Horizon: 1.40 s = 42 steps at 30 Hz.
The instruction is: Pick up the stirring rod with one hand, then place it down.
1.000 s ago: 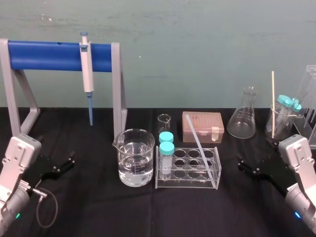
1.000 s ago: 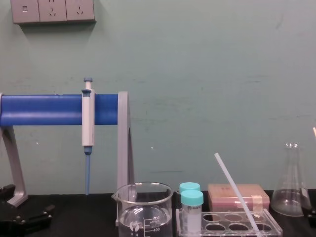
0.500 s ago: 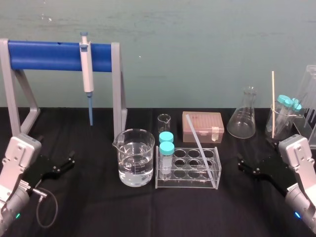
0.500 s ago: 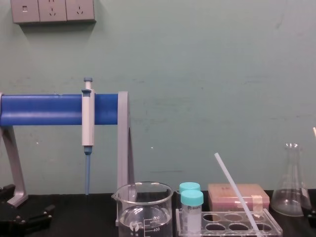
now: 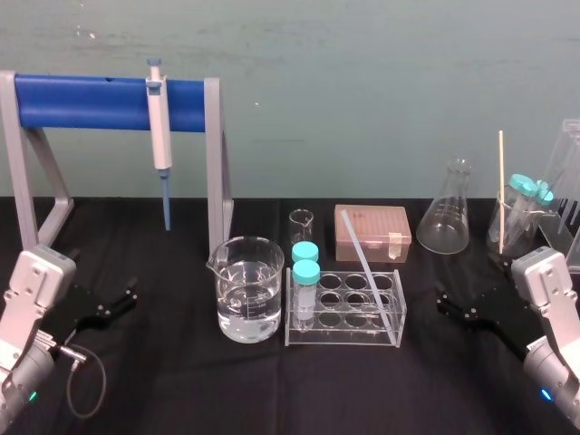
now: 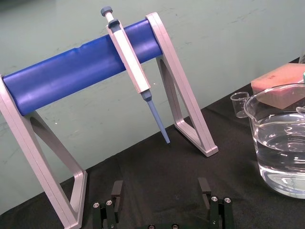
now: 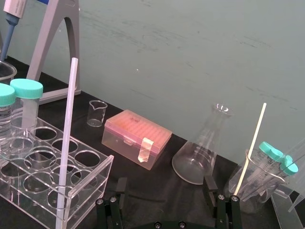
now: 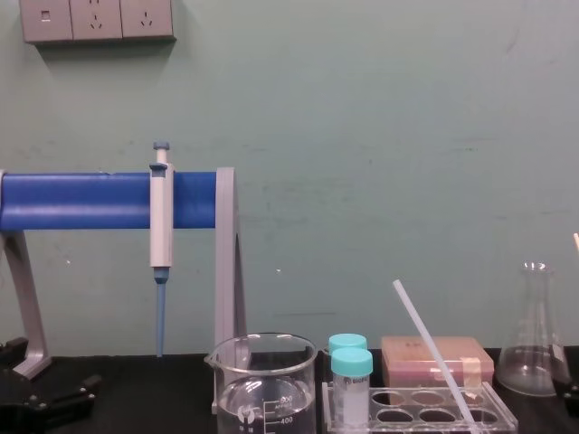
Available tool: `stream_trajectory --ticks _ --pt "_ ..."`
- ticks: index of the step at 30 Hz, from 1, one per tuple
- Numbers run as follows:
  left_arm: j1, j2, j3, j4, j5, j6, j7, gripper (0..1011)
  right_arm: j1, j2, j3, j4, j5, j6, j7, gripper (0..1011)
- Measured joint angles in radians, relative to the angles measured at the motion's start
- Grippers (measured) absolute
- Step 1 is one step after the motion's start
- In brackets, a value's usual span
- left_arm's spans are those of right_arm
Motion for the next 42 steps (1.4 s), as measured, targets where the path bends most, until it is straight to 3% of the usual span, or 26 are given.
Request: stream_trajectory --ticks 33,42 --pt "0.0 0.0 0.0 0.0 0.0 0.0 0.0 1000 0.0 0.0 0.002 0.0 0.0 -0.003 0.002 1003" --pt "0.0 0.0 0.0 0.0 0.0 0.0 0.0 1000 0.025 0.0 0.022 0.008 0.026 -0.082 0.116 1003"
